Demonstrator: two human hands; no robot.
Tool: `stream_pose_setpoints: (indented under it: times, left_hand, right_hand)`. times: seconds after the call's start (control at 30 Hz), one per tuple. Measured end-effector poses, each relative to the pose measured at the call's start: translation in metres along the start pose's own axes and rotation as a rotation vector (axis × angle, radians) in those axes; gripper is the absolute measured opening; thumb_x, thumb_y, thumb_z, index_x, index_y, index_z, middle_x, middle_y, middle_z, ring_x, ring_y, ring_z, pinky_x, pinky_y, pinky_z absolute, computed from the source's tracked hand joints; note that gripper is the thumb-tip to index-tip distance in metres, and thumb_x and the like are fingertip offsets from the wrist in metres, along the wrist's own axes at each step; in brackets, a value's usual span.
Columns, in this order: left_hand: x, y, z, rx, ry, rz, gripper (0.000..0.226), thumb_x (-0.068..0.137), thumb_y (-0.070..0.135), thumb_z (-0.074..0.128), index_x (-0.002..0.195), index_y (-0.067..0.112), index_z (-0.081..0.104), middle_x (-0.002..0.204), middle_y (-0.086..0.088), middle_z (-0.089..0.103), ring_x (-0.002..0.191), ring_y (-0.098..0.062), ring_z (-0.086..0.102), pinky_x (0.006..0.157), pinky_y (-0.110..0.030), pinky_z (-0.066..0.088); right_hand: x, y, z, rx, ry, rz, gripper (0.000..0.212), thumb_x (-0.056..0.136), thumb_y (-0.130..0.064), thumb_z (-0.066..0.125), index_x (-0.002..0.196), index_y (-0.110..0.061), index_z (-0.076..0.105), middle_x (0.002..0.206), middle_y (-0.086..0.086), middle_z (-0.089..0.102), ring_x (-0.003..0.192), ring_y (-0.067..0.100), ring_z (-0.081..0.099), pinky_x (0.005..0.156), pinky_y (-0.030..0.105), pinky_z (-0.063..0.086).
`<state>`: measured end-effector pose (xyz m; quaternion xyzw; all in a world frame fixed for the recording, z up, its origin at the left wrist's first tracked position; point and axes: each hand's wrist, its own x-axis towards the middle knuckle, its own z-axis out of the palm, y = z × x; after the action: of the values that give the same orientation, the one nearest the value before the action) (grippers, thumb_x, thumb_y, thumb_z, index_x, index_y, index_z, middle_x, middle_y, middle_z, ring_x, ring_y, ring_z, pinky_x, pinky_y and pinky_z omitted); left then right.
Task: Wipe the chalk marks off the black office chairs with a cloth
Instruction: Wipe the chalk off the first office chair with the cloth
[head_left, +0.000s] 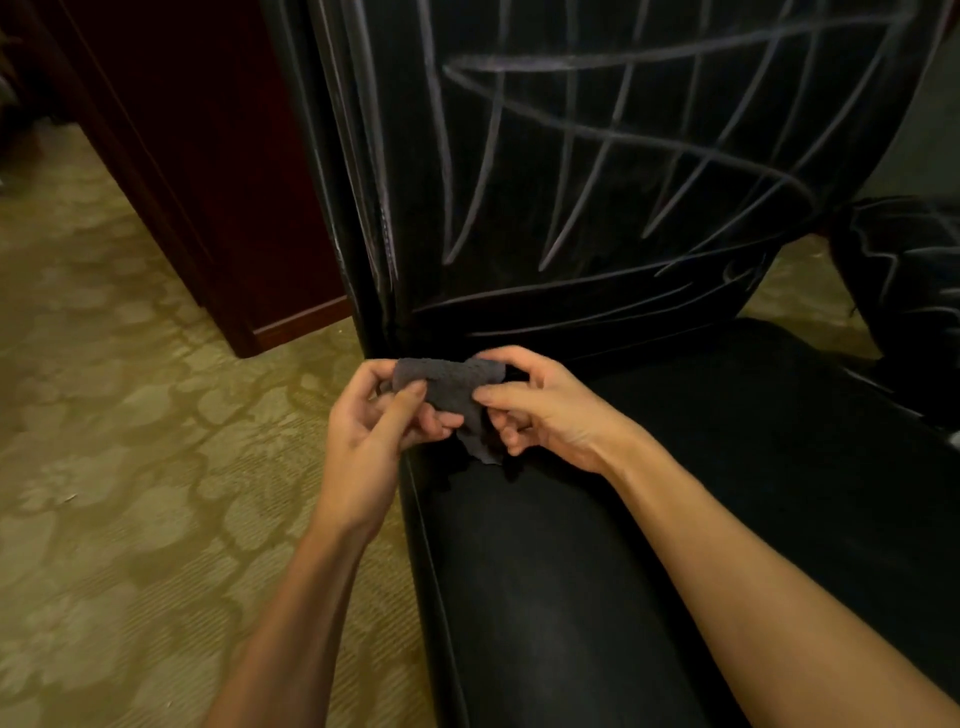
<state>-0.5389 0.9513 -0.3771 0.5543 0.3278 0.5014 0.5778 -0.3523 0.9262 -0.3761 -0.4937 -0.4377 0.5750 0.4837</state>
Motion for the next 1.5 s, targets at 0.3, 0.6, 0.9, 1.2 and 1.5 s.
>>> stream_pose_setpoints:
  times: [0.3, 0.6, 0.9, 1.2, 1.5]
  left_hand:
    - [0.027, -0.031, 0.052, 0.235, 0.537, -0.018, 0.007, 0.101, 0.02, 0.059, 0.103, 0.016, 0.054, 0.078, -0.003, 0.071, 0.064, -0.012, 0.072, 0.063, -0.034, 0.06]
    - [0.049, -0.055, 0.049, 0.322, 0.594, 0.072, 0.031, 0.093, 0.02, 0.07, 0.1, 0.017, 0.04, 0.08, 0.0, 0.068, 0.067, -0.011, 0.072, 0.063, -0.042, 0.061]
    - [0.067, -0.04, 0.05, 0.418, 0.371, -0.303, 0.043, 0.094, 0.051, 0.057, 0.071, 0.019, 0.073, 0.062, 0.003, 0.071, 0.067, -0.018, 0.069, 0.078, -0.041, 0.058]
    - [0.082, -0.037, 0.066, 0.083, 0.422, -0.468, 0.02, 0.082, 0.034, 0.074, 0.073, 0.016, 0.073, 0.074, -0.003, 0.074, 0.071, -0.021, 0.068, 0.069, -0.035, 0.052]
    - [0.105, -0.037, 0.087, -0.058, 0.497, -0.519, 0.017, 0.088, 0.016, 0.069, 0.072, 0.012, 0.067, 0.065, -0.002, 0.068, 0.067, -0.018, 0.066, 0.07, -0.033, 0.054]
  right_hand:
    - [0.022, 0.007, 0.024, 0.029, 0.662, -0.23, 0.018, 0.095, -0.011, 0.063, 0.094, -0.025, 0.052, 0.101, 0.011, 0.069, 0.08, 0.017, 0.073, 0.064, 0.03, 0.059]
    - [0.061, 0.016, 0.042, 0.467, 0.983, -0.021, 0.023, 0.088, -0.014, 0.073, 0.097, -0.003, 0.055, 0.083, 0.013, 0.068, 0.064, 0.014, 0.068, 0.054, 0.025, 0.054]
    - [0.056, 0.003, 0.035, 0.33, 0.978, 0.096, 0.032, 0.091, -0.027, 0.07, 0.102, 0.001, 0.06, 0.091, 0.019, 0.072, 0.071, 0.024, 0.075, 0.062, 0.033, 0.061]
    - [0.064, -0.003, 0.031, 0.188, 1.019, -0.081, 0.015, 0.095, -0.008, 0.06, 0.109, -0.013, 0.056, 0.102, 0.017, 0.069, 0.087, 0.027, 0.073, 0.079, 0.05, 0.061]
    - [0.072, 0.001, 0.014, 0.016, 1.076, -0.116, 0.02, 0.089, -0.012, 0.065, 0.106, -0.02, 0.057, 0.104, 0.005, 0.067, 0.098, 0.021, 0.067, 0.09, 0.049, 0.056]
